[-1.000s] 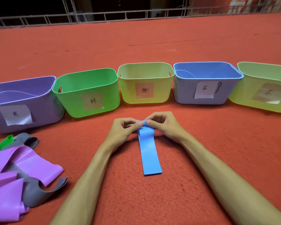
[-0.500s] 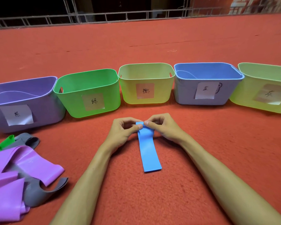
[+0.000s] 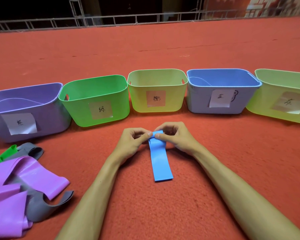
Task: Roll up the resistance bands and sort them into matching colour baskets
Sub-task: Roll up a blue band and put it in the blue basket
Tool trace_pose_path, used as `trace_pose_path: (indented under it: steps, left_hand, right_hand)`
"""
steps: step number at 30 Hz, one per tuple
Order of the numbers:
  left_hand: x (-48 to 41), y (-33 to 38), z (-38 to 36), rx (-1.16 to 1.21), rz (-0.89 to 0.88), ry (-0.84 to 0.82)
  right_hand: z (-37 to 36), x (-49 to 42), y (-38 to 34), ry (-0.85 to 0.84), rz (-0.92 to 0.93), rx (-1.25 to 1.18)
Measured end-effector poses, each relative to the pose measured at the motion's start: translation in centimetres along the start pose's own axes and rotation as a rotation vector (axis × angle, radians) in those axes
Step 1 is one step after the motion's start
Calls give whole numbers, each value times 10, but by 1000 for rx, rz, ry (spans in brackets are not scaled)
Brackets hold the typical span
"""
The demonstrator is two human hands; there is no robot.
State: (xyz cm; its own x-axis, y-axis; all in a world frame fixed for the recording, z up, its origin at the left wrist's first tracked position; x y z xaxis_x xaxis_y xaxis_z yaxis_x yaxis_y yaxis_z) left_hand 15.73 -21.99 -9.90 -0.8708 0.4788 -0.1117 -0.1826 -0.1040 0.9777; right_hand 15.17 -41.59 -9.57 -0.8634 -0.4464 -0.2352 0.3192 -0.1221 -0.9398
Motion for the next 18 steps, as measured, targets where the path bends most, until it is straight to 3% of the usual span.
trace_pose_path:
  steps: [9,18]
  left_hand:
    - [2,1,2,5,-41,-11]
    - [0,3,-1,7,-6,-16]
  right_hand:
    - [-1,-3,1,2,-86,-33]
    - [1,0,-4,7,-13,-5]
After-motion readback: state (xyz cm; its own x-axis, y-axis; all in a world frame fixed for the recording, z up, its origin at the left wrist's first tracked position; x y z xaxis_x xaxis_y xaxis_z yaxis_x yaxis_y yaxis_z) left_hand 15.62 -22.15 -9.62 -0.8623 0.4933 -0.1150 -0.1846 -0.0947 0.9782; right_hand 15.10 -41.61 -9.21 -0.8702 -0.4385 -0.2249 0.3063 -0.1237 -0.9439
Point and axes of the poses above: each hand's wrist, its own x-axis away from the middle knuckle, its own z-axis out of the back of the hand, y = z × x, the point moved 3 cm from there along -x, towards the middle knuckle, and after that the axes turned 11 degrees about -y, right-handed, at the moved point
